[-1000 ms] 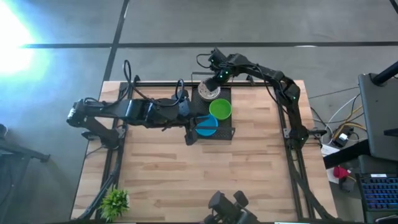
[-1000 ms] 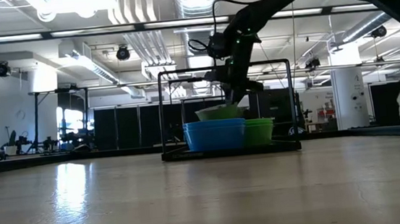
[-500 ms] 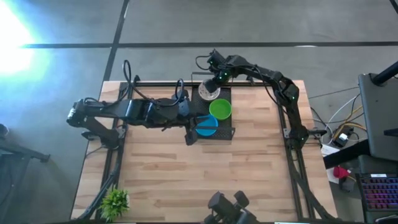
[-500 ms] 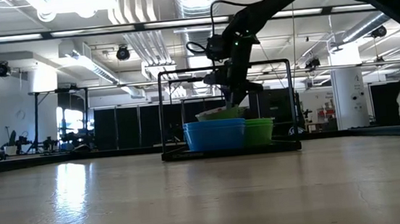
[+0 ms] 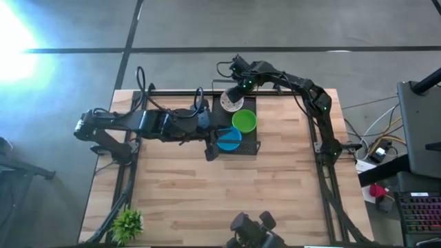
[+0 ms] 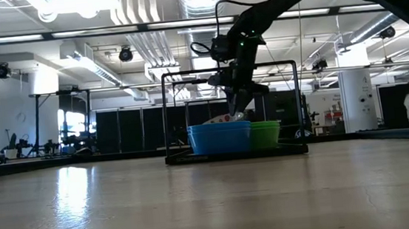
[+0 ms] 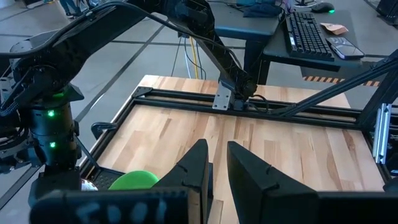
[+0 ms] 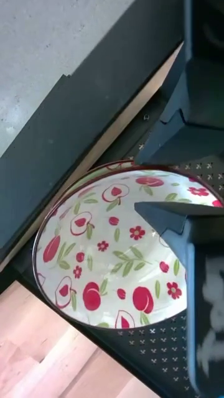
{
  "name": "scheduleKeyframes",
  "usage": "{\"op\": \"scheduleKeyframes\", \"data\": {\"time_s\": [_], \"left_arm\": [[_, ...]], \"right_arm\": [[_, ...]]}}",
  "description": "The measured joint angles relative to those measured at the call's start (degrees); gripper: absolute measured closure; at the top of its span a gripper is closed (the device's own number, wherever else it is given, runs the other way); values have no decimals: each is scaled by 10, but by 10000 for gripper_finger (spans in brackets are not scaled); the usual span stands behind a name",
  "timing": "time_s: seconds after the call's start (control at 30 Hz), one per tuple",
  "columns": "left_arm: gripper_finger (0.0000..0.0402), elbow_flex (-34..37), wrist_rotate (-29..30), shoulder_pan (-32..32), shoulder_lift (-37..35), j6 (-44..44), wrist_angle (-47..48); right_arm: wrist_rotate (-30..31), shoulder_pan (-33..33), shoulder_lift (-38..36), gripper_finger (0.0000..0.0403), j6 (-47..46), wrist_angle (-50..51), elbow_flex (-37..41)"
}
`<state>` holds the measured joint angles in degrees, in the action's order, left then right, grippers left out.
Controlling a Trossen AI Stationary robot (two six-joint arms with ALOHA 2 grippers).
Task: Pick & Place Mini bowls
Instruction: Stack the white bowl on the white bowl on the shelf, then return to Home Position
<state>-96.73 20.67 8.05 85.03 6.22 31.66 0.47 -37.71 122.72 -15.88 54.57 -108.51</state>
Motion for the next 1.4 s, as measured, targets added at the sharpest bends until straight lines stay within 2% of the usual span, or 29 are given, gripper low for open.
{"op": "scheduleKeyframes", "data": {"time_s": [0.17, 0.33, 0.6, 0.73, 0.87, 1.03, 1.2, 1.3, 1.4], "left_arm": [[348, 0, 0, 0, 0, 0, 0], [349, 0, 0, 0, 0, 0, 1], [348, 0, 0, 0, 0, 0, 3], [349, 0, 1, -1, -9, 4, 2], [352, 0, 8, -6, -27, 11, 0], [391, 0, 22, -16, -56, -2, 7], [400, 4, 18, -29, -85, -32, 19], [401, 5, 1, -42, -101, -53, 31], [401, 8, -41, -56, -119, -68, 41]], "right_arm": [[-1, 0, -4, 286, -4, 6, 0], [-2, -2, -18, 285, 0, 10, -10], [-7, -1, -39, 301, 20, 58, -28], [-7, 8, -68, 339, 47, 91, -37], [-8, 31, -118, 388, 67, 102, -32], [-9, 75, -203, 394, 93, 102, -20], [-19, 132, -293, 394, 135, 101, 0], [-54, 170, -343, 394, 146, 100, 10], [-90, 213, -392, 394, 148, 98, 23]]}}
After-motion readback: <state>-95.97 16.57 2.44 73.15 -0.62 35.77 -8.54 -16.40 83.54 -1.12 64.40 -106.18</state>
